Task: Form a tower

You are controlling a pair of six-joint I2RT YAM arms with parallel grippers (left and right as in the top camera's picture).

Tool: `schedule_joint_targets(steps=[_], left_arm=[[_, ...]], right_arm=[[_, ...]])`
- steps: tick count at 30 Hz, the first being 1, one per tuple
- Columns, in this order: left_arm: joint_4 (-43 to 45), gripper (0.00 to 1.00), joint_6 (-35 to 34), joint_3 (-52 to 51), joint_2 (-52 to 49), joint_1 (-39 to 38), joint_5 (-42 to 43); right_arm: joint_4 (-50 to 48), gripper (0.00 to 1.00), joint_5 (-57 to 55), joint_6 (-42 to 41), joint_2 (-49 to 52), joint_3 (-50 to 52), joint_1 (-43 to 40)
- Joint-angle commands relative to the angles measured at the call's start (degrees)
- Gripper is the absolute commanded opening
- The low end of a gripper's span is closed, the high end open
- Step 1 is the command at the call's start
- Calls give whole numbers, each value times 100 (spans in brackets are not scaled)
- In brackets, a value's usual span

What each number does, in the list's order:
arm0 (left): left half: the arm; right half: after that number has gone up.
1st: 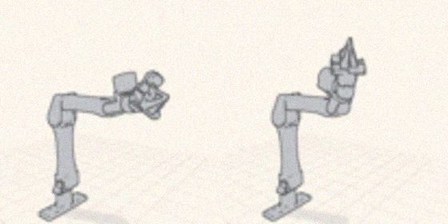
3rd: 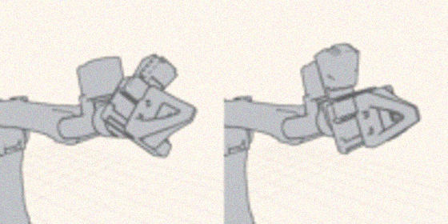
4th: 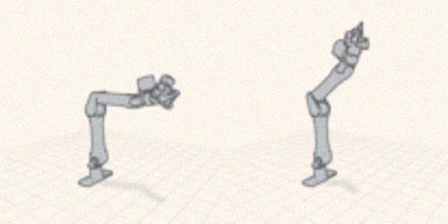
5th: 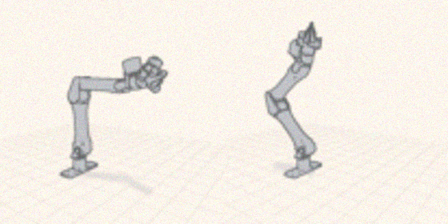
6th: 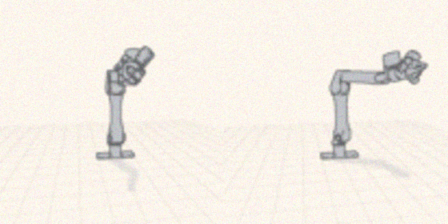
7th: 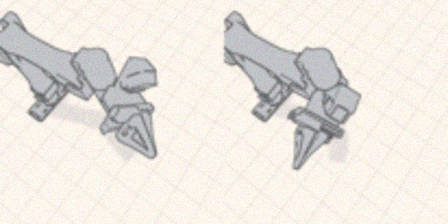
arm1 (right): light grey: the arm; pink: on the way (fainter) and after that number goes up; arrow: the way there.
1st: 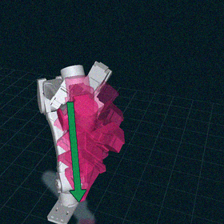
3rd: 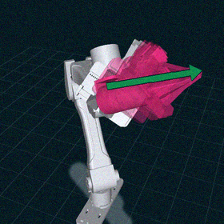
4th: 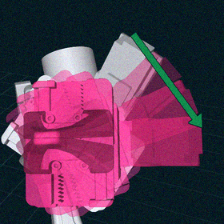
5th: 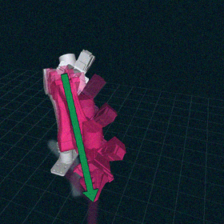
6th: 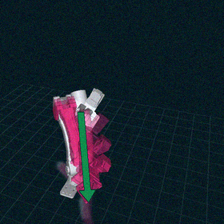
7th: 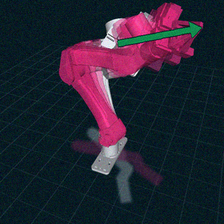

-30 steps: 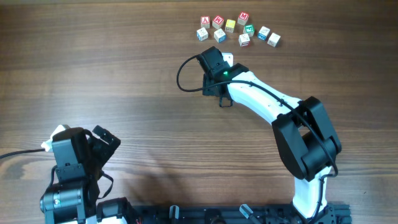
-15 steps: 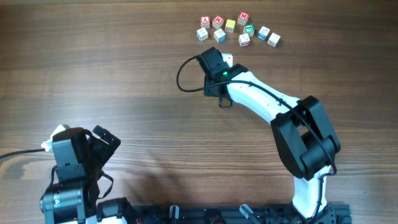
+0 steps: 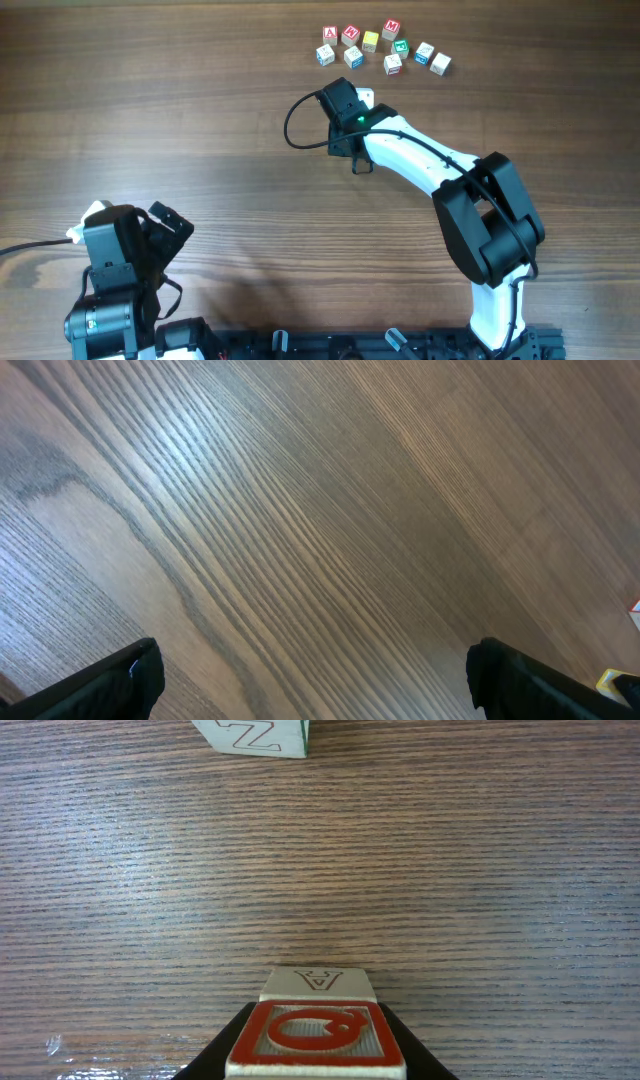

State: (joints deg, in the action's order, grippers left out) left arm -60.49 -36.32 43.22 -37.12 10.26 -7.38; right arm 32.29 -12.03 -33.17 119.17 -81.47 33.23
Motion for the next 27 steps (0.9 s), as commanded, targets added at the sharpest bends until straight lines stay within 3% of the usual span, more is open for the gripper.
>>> schedule_joint_targets(steps=[1,8,14,17,27], left_arm=[[-2,100,46,-26,26,42,48],[-2,100,46,-26,26,42,48],[-2,100,46,-26,26,42,50],[-2,100,46,-26,26,42,48],[-2,100,46,-26,26,42,50]], right_arm=[[-17,31,42,-31,138,44,4],[-17,35,42,-90,138,15,2],[-15,69,44,-90,138,15,2],[-11,99,44,-90,136,11,2],[256,99,-26,-87,-63,-188,2]])
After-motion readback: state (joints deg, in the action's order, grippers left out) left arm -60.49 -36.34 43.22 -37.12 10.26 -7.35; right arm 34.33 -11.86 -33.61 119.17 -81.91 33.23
